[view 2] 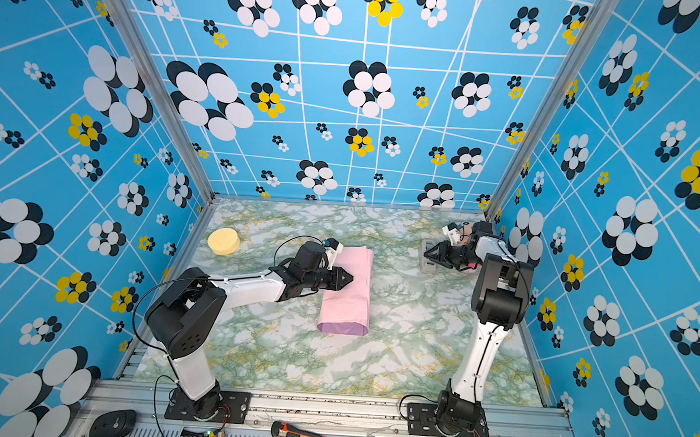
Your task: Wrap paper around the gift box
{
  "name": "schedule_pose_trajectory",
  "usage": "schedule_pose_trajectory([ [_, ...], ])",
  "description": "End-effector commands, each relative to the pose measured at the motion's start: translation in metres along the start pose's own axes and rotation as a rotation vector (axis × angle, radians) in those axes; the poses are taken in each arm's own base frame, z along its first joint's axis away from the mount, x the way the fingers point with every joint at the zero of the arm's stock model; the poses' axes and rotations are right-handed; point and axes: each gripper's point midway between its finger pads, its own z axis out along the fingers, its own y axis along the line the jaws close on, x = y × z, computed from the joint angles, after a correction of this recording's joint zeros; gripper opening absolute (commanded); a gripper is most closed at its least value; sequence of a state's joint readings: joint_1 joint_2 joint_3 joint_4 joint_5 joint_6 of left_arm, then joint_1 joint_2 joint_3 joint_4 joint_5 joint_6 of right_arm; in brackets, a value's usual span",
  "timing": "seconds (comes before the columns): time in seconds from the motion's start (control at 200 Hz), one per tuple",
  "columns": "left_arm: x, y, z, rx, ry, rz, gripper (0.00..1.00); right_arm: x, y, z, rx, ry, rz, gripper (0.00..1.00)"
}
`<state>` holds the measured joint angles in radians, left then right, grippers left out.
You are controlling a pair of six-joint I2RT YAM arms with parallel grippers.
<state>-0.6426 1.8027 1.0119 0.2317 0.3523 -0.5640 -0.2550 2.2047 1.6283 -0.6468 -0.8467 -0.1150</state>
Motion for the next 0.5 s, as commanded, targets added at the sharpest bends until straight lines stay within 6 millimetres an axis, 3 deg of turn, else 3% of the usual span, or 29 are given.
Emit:
schedule_pose_trajectory([
  [0.0, 0.042, 0.043, 0.002, -0.155, 0.132, -0.056, 0.22, -0.001, -0.009, 0.006, 0.013, 0.006, 0.010, 0.41],
  [0.275, 0.042, 0.043, 0.002, -0.158, 0.130, -0.055, 0.22, -0.007, -0.001, 0.000, -0.082, -0.020, 0.045, 0.31],
  [0.495, 0.042, 0.043, 0.003, -0.155, 0.131, -0.056, 0.22, -0.008, 0.001, -0.005, -0.151, -0.038, 0.072, 0.29],
])
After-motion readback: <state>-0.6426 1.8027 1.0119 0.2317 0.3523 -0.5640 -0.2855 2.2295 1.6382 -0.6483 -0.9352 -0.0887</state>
